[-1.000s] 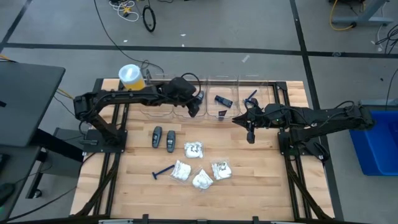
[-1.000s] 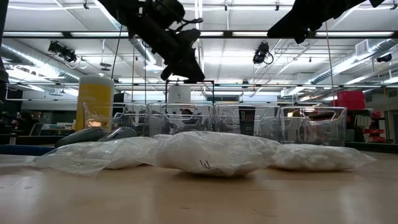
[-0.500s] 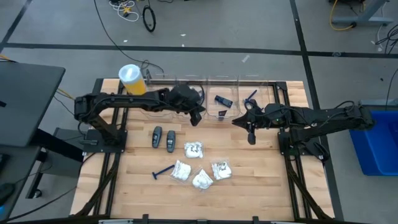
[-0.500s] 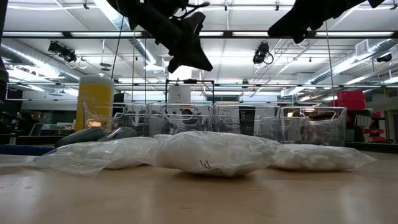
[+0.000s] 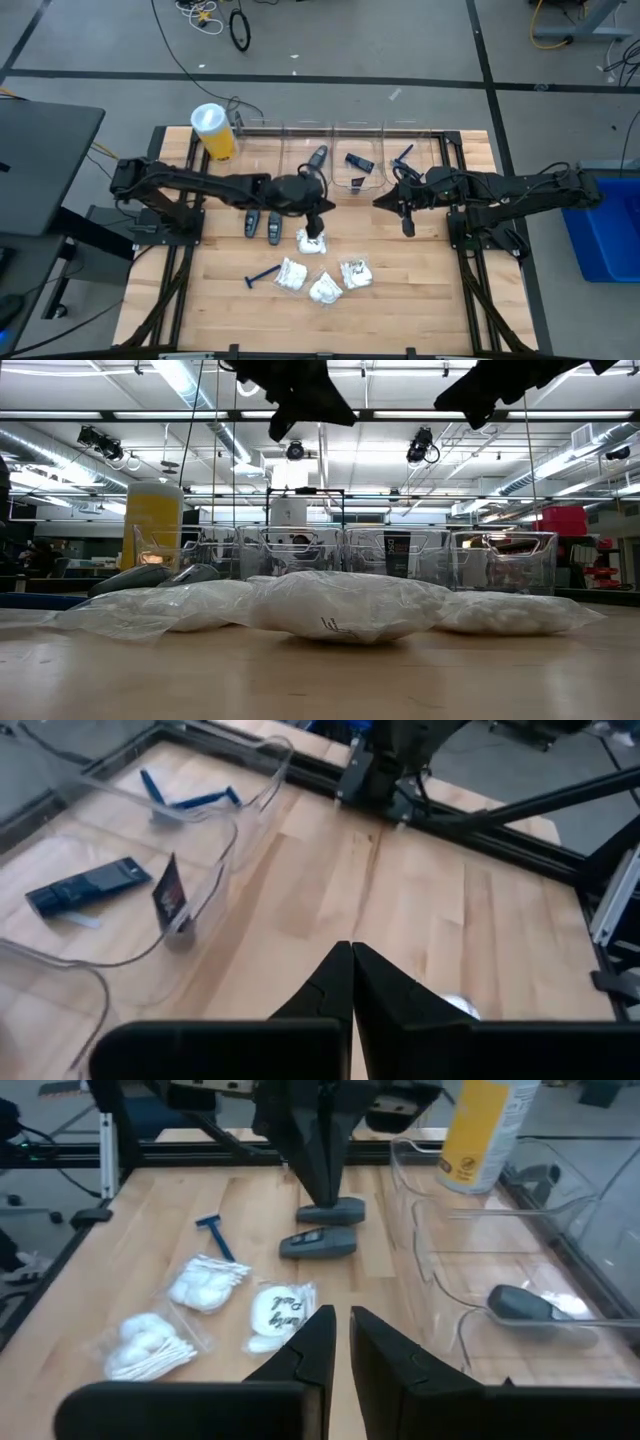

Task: Pick & Place Travel size toiletries
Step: Put the black deodorant into the middle left transparent bin

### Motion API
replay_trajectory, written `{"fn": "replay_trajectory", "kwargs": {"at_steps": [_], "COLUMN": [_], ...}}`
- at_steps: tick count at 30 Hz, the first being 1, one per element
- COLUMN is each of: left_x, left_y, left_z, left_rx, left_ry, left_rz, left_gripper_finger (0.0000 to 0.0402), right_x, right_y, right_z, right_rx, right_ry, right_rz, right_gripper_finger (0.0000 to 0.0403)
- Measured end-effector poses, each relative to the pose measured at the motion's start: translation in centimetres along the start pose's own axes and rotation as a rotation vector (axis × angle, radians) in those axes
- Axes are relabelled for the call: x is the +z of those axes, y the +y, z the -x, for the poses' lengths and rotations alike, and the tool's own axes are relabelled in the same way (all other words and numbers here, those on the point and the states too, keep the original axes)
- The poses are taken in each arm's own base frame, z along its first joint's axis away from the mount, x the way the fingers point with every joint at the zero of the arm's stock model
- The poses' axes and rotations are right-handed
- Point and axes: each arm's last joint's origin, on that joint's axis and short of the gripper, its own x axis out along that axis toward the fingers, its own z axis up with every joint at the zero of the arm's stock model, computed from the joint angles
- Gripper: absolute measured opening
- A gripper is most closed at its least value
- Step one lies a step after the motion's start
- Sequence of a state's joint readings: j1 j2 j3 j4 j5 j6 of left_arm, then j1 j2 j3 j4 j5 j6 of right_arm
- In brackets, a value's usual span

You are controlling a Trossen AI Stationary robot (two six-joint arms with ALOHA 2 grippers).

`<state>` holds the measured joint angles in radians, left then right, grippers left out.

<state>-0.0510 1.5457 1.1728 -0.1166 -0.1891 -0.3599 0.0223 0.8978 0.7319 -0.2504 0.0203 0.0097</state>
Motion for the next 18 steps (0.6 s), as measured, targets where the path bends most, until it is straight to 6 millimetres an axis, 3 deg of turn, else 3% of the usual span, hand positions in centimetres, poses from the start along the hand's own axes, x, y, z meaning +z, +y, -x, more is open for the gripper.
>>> {"fn": "replay_trajectory", "kwargs": {"at_steps": [8, 18], "left_x": [-0.8, -3.0], "left_y": [-1.9, -1.6], "left_z": [0.6, 0.9], "left_rx": [-0.018, -0.040], "left_ry": [0.013, 0.254], "left_rz": [-0.007, -0.081], "left_gripper_finger": [0.0004, 0.0005], "right_x": [0.0, 0.0], "right_y": [0.2, 0.2], "right_z": [0.0, 0.0], "right_rx": [0.059, 0.059], "right_ry": [0.001, 0.002], "right_rz": [0.000, -0.032], "right_gripper_finger": [0.0038, 0.0038]}}
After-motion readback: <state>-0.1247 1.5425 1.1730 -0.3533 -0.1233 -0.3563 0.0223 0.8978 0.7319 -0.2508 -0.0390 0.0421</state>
